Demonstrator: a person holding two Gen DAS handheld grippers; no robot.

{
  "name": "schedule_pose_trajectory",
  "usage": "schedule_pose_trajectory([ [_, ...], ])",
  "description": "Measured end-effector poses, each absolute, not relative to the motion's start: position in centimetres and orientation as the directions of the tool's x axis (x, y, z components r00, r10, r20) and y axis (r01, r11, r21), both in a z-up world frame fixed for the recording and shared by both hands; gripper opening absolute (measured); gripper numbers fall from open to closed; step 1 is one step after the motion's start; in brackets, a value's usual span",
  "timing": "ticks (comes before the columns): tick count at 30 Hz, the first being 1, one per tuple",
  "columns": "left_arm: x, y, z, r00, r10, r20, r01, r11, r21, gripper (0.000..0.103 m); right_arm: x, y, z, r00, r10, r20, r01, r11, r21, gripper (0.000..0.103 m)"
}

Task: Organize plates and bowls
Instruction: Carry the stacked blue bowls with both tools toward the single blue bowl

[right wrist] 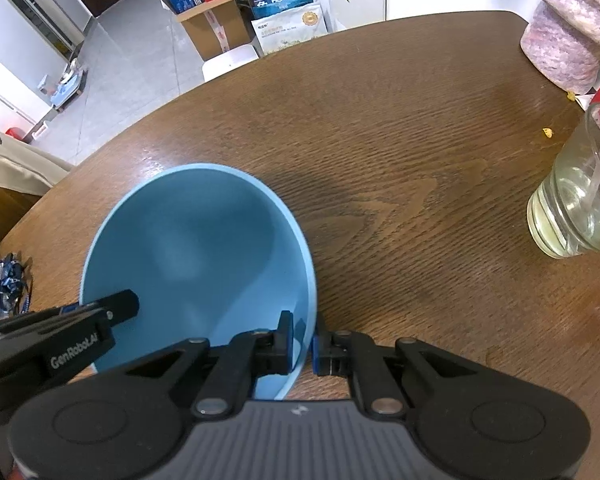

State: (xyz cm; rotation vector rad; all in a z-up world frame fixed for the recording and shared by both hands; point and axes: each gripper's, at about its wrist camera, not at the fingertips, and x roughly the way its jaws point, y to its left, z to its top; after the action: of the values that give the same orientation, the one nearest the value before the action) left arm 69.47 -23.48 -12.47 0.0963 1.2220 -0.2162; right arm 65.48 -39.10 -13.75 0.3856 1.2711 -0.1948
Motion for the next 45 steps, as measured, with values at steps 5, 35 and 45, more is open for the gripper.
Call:
schedule_pose_trajectory([
  [5,69.1,-23.2,-11.8,0.338,-0.122,-0.933,0.221,0.974,-0.047,0.013,65.0,-39.0,-13.3,0.304,0.069,-0.950,0.348,0.920,0.179,0.009],
  [35,64.8,-17.6,-6.4,0.434,-0.144,-0.889,0.208,0.977,-0.057,0.013,60.9,-34.4,-8.6,0.389,0.073,-0.918,0.304,0.931,0.202,0.009],
  [45,61.2,-13.4,-4.0,0.466,-0.150,-0.872,0.192,0.979,-0.066,0.013,57.8,-30.5,-6.5,0.424,0.075,-0.903,0.279,0.937,0.208,0.009],
])
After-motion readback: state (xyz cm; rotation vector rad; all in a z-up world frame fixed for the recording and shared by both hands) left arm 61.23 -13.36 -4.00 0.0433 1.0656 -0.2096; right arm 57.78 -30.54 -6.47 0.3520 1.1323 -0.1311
